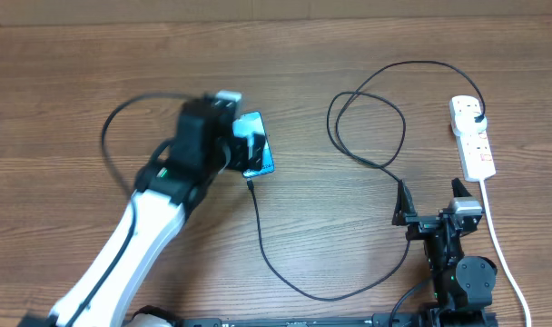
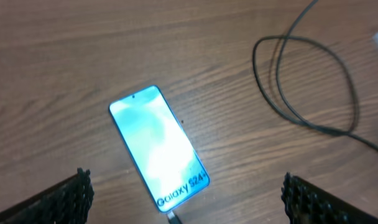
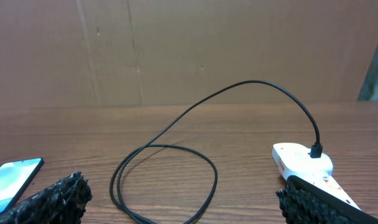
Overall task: Plug charger to phone and switch on socket
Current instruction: 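Move the left gripper forward over the Galaxy phone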
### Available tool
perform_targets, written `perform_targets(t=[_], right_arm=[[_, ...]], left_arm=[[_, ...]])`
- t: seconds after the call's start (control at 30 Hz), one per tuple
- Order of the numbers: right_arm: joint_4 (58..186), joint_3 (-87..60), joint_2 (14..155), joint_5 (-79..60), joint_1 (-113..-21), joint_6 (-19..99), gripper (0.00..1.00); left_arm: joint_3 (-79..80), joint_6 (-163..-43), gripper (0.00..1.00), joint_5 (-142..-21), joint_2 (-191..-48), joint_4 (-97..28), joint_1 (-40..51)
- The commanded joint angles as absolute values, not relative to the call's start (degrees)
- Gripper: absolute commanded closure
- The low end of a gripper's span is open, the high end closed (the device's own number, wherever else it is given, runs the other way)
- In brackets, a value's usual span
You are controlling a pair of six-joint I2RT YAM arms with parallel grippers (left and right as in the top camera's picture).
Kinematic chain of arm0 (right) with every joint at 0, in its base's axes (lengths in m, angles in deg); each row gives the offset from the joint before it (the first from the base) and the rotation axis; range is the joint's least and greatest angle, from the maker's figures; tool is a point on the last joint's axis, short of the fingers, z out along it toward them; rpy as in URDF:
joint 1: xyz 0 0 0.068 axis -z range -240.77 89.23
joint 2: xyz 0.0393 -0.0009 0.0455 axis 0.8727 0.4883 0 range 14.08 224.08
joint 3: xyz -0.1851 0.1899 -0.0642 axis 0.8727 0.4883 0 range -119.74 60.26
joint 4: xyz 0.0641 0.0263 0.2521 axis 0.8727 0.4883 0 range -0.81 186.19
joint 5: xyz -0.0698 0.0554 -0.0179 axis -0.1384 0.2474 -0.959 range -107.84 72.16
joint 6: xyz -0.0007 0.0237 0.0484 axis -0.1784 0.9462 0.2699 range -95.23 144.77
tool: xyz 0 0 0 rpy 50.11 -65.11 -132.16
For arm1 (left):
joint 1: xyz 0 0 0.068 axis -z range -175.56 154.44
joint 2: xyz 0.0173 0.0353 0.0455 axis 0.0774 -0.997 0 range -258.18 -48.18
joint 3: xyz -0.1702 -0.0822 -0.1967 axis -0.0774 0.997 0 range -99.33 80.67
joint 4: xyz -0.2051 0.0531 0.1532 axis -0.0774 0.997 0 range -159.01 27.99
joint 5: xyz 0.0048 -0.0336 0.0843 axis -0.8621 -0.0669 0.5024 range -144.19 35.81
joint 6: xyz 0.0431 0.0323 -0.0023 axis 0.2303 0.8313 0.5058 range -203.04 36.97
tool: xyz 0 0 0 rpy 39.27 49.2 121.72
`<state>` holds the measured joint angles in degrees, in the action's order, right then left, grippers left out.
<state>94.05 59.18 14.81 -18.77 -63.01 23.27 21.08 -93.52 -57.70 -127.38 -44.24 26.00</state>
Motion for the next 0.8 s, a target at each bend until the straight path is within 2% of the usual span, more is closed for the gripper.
perform_targets(t=[0.0,0.4,0.57,0.77], right_arm=[[93.85,59.77,14.25,-19.45,-62.95,23.38,0.00],[93.85,59.77,14.25,-19.45,-62.95,23.38,0.00],[93.85,59.77,14.25,-19.45,-62.95,23.38,0.00],[93.85,59.77,14.25,-19.45,-62.95,23.38,0.00]], left_arm=[[13.30,-92.01,0.00,-50.49,-133.45,-41.52,28.29],[12.05,-92.92,0.00,-56.59,-144.88,-45.31,28.47],[12.05,-92.92,0.00,-61.81,-146.94,-45.74,28.47],[12.05,-92.90,0.00,-61.70,-147.20,-47.14,28.47]])
